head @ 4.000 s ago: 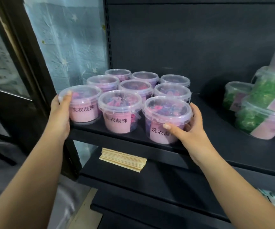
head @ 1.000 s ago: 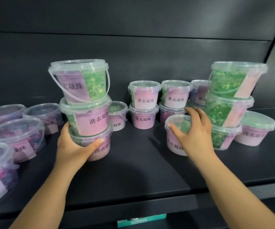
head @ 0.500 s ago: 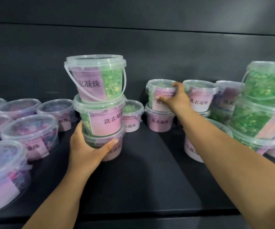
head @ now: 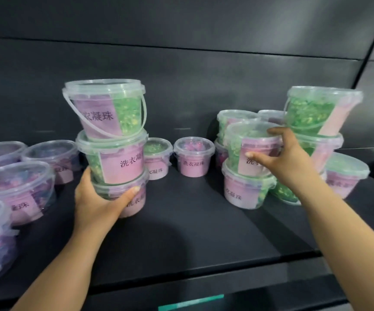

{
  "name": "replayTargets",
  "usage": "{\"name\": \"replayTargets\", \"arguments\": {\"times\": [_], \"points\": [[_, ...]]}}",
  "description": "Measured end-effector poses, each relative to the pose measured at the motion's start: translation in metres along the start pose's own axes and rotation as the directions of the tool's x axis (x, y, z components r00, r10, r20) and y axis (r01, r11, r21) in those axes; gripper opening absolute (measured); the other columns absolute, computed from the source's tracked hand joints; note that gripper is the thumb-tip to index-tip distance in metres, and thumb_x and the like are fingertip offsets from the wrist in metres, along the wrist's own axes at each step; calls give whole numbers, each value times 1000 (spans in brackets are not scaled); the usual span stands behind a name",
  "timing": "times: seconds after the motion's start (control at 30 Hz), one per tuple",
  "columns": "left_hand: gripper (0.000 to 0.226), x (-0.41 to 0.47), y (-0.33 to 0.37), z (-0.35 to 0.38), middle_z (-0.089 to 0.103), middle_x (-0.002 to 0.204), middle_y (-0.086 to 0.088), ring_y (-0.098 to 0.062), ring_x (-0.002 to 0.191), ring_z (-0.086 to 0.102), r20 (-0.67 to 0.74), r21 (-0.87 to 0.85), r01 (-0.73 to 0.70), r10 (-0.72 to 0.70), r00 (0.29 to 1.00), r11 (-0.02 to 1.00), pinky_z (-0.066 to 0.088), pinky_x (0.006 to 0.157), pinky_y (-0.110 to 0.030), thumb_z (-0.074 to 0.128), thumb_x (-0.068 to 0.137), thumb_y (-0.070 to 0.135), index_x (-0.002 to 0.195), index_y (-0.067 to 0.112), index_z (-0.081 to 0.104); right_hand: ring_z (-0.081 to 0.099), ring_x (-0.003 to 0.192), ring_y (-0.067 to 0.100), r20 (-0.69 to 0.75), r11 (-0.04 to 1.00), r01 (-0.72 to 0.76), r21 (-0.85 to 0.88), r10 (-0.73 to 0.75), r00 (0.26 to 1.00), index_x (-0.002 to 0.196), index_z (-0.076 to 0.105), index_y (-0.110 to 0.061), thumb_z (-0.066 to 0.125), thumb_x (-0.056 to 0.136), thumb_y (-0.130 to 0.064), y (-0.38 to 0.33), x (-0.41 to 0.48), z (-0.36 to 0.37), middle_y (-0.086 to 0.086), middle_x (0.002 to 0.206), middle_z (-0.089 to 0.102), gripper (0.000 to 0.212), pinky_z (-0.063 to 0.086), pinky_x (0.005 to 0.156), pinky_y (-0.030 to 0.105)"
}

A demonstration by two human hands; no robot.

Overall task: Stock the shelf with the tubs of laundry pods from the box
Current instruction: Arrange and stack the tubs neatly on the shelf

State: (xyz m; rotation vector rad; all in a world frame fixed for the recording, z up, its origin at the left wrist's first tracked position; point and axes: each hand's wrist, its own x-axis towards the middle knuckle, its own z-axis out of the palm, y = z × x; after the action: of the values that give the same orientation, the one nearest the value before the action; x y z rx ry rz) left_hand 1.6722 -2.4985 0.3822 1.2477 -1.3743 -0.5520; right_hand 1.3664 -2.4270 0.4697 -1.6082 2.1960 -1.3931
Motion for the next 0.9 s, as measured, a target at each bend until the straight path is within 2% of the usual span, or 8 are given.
{"name": "replayTargets", "arguments": {"times": [0.13,0.33,0.43,0.53,0.6,0.7,0.8,0.9], "points": [[108,-2,-2,0,49,133,-5,-20,116,51,-9,22,44,-44,999,999,42,97,-37,71,33,60,131,26,39,55,97,31,-45,997,-10,-82,7,999,130,39,-16,75,72,-39,6,-5,7,7,93,54,72,42,86,38],[105,-2,-4,-1,41,139,-7,-23,124,45,-6,40,74,-73,997,996,37,102,-35,84,47,45,137,25,34,36,121,43,-166,878,-12,-478,-77,983,147,17,-28,56,75,-62,-21,-25,3,25,136,31,89,31,102,50],[110,-1,-6,-1,45,135,-6,-21,121,48,-11,31,55,-55,998,998,42,100,-38,76,37,55,136,26,36,32,132,43,-137,865,325,-383,-401,906,144,27,-9,56,72,-64,-44,-46,44,28,144,29,95,31,105,50],[98,-2,-4,-1,50,126,3,-11,108,54,-4,11,32,-32,999,999,47,90,-30,79,40,51,128,27,42,8,144,21,225,887,390,-246,-339,913,147,12,-12,63,79,-50,-49,-28,100,7,157,5,93,14,114,31],[78,0,-2,-2,53,106,16,7,89,53,6,-5,-2,2,1000,1000,42,74,-12,85,50,34,117,32,45,7,144,21,280,928,312,-202,-250,927,147,13,-11,63,83,-44,-40,0,134,7,157,5,88,13,114,30],[76,4,-7,-4,50,98,27,15,89,51,31,-6,-8,9,999,1000,39,70,-6,85,48,35,110,38,41,10,144,25,205,981,145,-128,-117,972,145,22,-10,61,85,-39,-18,34,169,11,155,11,78,15,113,32],[101,5,-14,-5,48,127,10,-7,119,47,37,32,26,-27,999,999,45,96,-33,75,38,57,129,35,37,12,143,26,75,984,146,-106,-138,988,134,46,-7,62,86,-31,-3,47,183,12,151,25,56,11,114,28],[110,4,-14,-4,43,135,5,-13,125,42,42,39,34,-35,998,999,42,101,-42,72,36,62,135,34,33,34,132,31,-40,981,179,-70,-183,982,118,60,-1,69,81,-24,-1,44,185,18,132,51,44,18,110,27]]}}
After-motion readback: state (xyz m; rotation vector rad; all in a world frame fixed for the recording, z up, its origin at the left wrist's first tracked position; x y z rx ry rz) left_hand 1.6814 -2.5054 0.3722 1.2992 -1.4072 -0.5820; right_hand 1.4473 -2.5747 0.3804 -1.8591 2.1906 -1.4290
